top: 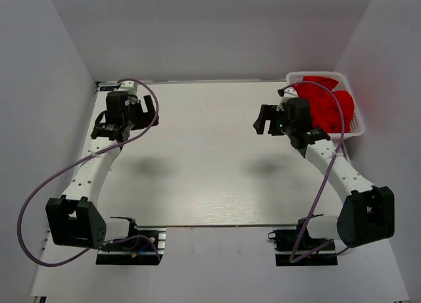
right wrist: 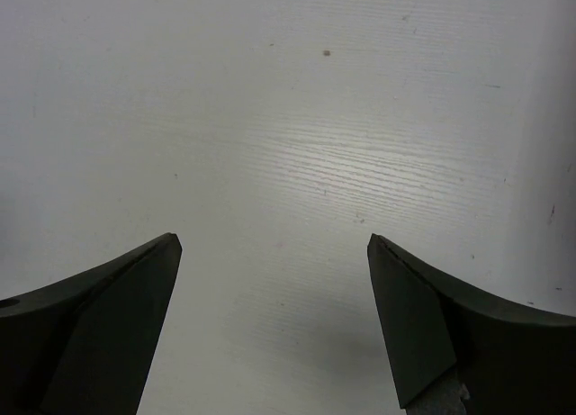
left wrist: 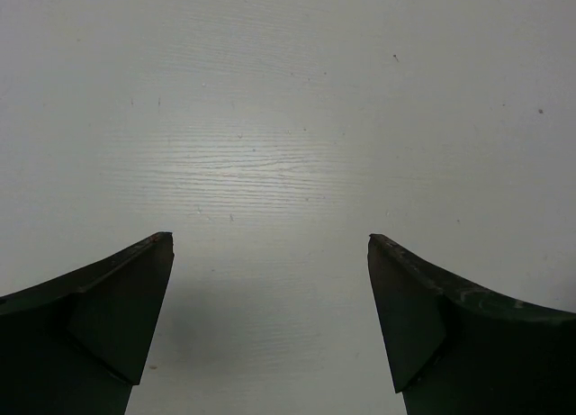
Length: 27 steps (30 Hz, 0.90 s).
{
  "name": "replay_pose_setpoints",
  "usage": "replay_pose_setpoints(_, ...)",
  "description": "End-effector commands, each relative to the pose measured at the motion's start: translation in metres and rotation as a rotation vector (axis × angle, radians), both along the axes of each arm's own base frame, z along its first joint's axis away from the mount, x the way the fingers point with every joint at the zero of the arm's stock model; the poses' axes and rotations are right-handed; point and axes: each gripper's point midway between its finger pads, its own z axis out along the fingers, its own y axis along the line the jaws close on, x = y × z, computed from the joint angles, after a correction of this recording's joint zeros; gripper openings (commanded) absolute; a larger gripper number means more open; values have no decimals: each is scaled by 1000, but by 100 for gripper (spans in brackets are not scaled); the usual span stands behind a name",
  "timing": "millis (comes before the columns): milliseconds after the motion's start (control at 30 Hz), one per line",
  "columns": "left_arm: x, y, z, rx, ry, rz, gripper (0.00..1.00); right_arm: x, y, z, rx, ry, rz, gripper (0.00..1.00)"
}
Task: Fold and stack the t-shirts
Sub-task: Grab crumpled tshirt from bin with the right arm
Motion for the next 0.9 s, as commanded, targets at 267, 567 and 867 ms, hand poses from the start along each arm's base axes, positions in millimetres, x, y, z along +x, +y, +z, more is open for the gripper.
replay_pose_setpoints(267, -1, -4, 37, -7, -83, -25, 100, 7, -1, 35, 4, -176, 23, 90)
replay_pose_setpoints(567, 0, -4, 44, -7, -85, -25, 100, 52, -84, 42, -271, -22, -384, 90)
replay_pose_setpoints(867, -1, 2, 26, 16, -25, 3, 100, 102, -171, 47, -402, 120, -605, 90)
